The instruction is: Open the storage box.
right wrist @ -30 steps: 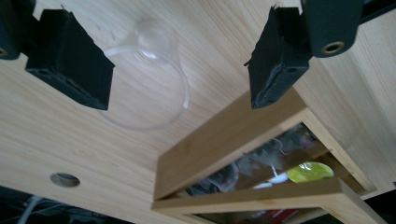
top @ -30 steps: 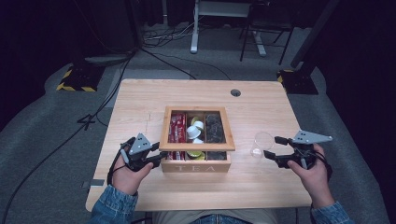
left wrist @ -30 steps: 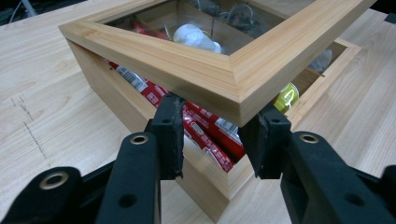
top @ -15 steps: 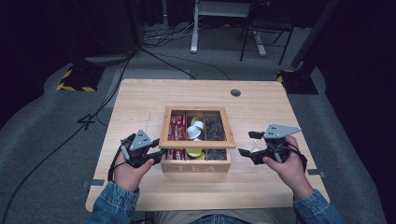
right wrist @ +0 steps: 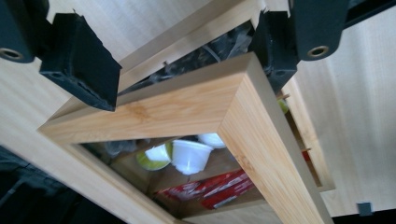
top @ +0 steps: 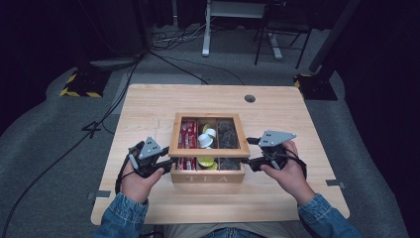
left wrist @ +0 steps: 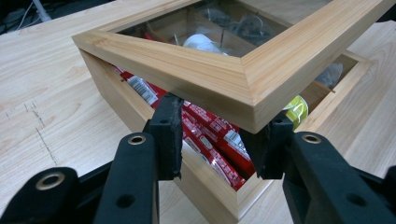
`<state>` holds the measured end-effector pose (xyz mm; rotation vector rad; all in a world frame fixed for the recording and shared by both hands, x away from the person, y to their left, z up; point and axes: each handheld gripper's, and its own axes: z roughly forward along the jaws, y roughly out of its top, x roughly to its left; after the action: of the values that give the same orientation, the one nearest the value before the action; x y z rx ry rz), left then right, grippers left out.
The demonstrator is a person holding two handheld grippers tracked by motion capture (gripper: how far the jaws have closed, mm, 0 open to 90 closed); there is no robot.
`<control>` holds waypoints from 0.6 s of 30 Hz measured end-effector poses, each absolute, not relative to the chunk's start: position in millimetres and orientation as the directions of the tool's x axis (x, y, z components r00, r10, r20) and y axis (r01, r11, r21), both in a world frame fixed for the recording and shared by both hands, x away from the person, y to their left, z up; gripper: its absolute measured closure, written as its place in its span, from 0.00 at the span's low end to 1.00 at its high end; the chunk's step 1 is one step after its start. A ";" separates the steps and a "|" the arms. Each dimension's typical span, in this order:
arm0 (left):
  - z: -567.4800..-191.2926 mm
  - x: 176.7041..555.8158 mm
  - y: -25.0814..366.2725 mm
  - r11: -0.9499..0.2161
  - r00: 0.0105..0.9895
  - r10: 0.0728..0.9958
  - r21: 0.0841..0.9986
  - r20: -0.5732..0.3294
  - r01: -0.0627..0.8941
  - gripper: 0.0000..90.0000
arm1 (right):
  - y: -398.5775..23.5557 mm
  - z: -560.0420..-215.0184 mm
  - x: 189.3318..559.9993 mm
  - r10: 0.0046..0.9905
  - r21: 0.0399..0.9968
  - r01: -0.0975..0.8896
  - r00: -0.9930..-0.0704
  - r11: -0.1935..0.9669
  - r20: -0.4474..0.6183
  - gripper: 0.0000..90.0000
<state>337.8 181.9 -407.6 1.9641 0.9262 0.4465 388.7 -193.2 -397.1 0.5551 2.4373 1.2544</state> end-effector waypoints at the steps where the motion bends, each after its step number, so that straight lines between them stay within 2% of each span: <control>1: -406.5 338.9 182.0 -0.319 0.655 0.754 0.848 -0.043 0.423 0.66 | -192.8 -396.0 388.6 0.487 0.827 0.175 -0.863 0.534 -0.133 0.32; 4: -403.3 340.5 182.1 -0.303 0.660 0.750 0.868 -0.037 0.392 0.63 | -192.5 -386.6 387.2 0.489 0.841 0.134 -0.856 0.523 -0.168 0.38; 9: -400.1 341.7 183.1 -0.272 0.645 0.764 0.897 -0.019 0.349 0.53 | -191.2 -369.0 390.2 0.484 0.851 0.093 -0.852 0.517 -0.202 0.39; 18: -402.7 343.0 189.0 -0.269 0.632 0.775 0.894 -0.020 0.358 0.47 | -187.3 -349.3 406.0 0.478 0.872 0.079 -0.858 0.483 -0.187 0.44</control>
<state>343.0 189.0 -402.7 1.8707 0.9018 0.5316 406.0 -187.3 -349.3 0.4644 2.3258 1.3375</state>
